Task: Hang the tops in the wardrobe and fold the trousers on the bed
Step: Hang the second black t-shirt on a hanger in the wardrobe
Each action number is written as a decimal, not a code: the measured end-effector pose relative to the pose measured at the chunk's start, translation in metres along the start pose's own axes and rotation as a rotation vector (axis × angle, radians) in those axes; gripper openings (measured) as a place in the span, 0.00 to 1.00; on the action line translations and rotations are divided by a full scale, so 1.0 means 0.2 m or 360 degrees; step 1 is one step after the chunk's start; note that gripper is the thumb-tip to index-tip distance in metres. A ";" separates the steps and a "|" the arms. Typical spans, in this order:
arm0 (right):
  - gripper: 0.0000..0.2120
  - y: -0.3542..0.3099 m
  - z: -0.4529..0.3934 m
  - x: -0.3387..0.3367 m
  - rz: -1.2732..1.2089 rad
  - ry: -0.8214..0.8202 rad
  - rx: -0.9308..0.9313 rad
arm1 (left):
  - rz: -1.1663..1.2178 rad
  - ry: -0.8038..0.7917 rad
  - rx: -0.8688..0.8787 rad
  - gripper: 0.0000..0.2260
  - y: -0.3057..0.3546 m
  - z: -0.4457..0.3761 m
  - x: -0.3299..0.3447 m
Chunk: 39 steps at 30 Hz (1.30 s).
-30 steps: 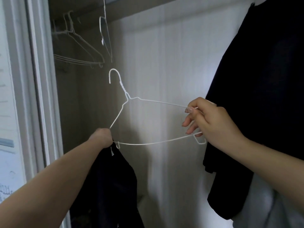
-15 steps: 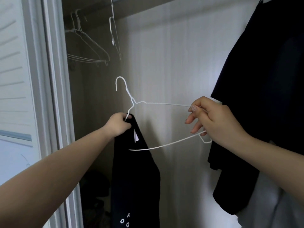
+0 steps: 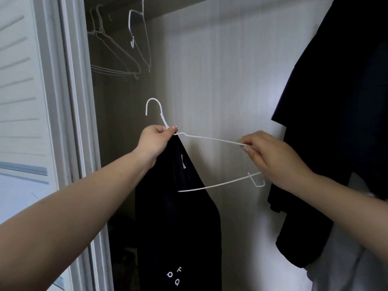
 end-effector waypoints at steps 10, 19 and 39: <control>0.27 -0.38 0.22 0.29 0.0217 -0.0659 -0.0742 | 0.0023 -0.0065 0.0056 0.08 -0.02 -0.01 0.01; 0.25 -0.29 0.24 0.66 0.0325 -0.1266 -0.0442 | -0.0080 -0.0042 0.0135 0.09 0.01 -0.04 -0.06; 0.16 0.05 0.15 0.28 0.1052 -0.0864 -0.0411 | -0.1152 -0.0122 0.0427 0.17 -0.25 -0.06 -0.11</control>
Point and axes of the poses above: each hand's wrist, its own z-axis away from the middle knuckle, its own x-axis out of the palm, y = z × x, the point moved 1 cm from there along -z, towards the middle knuckle, and after that the axes turned 13 degrees about z, right-handed, at the moved point
